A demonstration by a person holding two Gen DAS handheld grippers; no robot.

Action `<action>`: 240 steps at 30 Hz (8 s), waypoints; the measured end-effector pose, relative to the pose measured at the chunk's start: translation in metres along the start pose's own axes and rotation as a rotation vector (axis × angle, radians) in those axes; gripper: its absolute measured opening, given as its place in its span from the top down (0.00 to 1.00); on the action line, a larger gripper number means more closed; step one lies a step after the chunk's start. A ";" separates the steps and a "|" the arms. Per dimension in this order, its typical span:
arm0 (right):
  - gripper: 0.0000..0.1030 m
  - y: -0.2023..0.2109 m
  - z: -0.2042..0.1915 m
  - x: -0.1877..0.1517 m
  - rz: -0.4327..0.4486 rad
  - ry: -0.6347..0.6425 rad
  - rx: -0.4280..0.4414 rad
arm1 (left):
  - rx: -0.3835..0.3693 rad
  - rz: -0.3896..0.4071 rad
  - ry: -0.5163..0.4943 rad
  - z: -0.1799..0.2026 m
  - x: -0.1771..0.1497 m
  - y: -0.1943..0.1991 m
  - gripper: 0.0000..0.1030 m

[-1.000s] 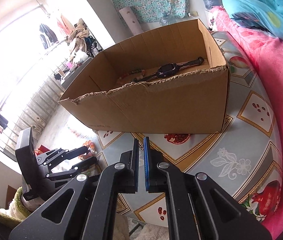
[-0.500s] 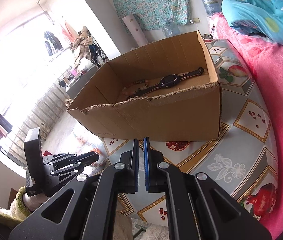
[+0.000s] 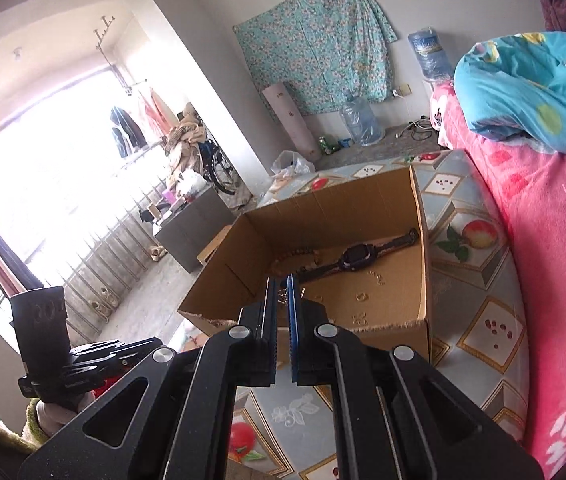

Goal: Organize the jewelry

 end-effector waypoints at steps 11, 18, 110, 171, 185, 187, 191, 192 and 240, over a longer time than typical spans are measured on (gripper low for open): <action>0.95 -0.026 0.015 0.034 0.027 -0.003 0.010 | 0.028 0.017 -0.049 -0.003 0.074 -0.032 0.92; 0.95 -0.044 0.032 0.038 0.003 -0.023 0.013 | 0.085 -0.133 -0.028 -0.031 0.065 -0.103 0.92; 0.42 0.032 0.026 -0.065 -0.131 -0.008 -0.363 | 0.462 0.106 0.046 -0.049 -0.049 0.036 0.18; 0.21 -0.026 -0.038 -0.133 -0.358 0.127 -0.297 | 0.593 -0.116 0.140 -0.021 -0.082 -0.021 0.10; 0.21 -0.029 -0.043 -0.134 -0.367 0.138 -0.301 | 0.591 -0.123 0.138 -0.022 -0.084 -0.022 0.10; 0.21 -0.029 -0.044 -0.134 -0.369 0.140 -0.303 | 0.590 -0.122 0.139 -0.022 -0.084 -0.021 0.10; 0.21 -0.030 -0.044 -0.134 -0.371 0.141 -0.304 | 0.589 -0.121 0.139 -0.022 -0.085 -0.021 0.10; 0.21 -0.030 -0.044 -0.134 -0.372 0.141 -0.304 | 0.588 -0.122 0.140 -0.022 -0.085 -0.021 0.10; 0.21 -0.031 -0.045 -0.134 -0.374 0.140 -0.305 | 0.589 -0.124 0.135 -0.020 -0.086 -0.021 0.10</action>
Point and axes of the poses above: each gripper's, at about its wrist camera, not at the fingertips, and y roughly against the way its jaws point, z to its right, x to its top, the point moved 7 cm from there along -y, roughly the way its jaws point, and after that the axes turned 3 degrees about y, right-handed, at the moved point
